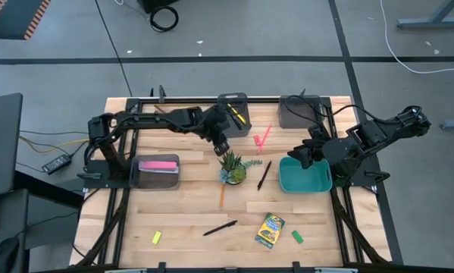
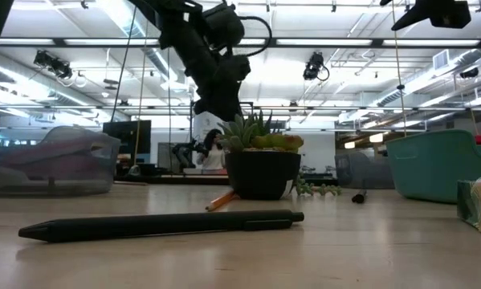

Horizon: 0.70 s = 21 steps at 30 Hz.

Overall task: Sort crayons/erasers/pens/pencils in bins
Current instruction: Adjust the middle black bin

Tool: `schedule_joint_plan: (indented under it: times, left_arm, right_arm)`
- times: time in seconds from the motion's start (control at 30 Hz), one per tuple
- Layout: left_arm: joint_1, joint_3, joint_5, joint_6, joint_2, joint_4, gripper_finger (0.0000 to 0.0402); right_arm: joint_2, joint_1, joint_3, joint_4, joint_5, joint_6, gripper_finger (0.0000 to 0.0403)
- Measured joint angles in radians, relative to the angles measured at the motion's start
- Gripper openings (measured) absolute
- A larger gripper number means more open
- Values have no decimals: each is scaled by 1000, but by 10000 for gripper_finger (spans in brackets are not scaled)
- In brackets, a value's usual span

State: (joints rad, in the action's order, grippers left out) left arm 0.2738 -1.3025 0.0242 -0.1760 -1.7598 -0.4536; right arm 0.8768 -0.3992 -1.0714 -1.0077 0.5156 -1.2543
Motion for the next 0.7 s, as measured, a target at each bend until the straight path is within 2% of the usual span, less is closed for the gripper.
schedule_joint_plan:
  times: [0.07,0.17,0.27,0.43,0.7]
  left_arm:
    - [-13,0,-31,91,0,13,52]
    - [-25,0,-10,185,-6,42,51]
    - [-23,0,34,225,-17,44,50]
    - [0,-1,31,284,-59,110,50]
    - [20,1,31,309,-150,125,50]
  right_arm:
    - [0,0,0,0,0,2,222]
    - [0,0,0,0,0,2,222]
    - [0,0,0,0,0,2,222]
    - [0,0,0,1,1,2,222]
    - [0,0,0,1,3,-23,222]
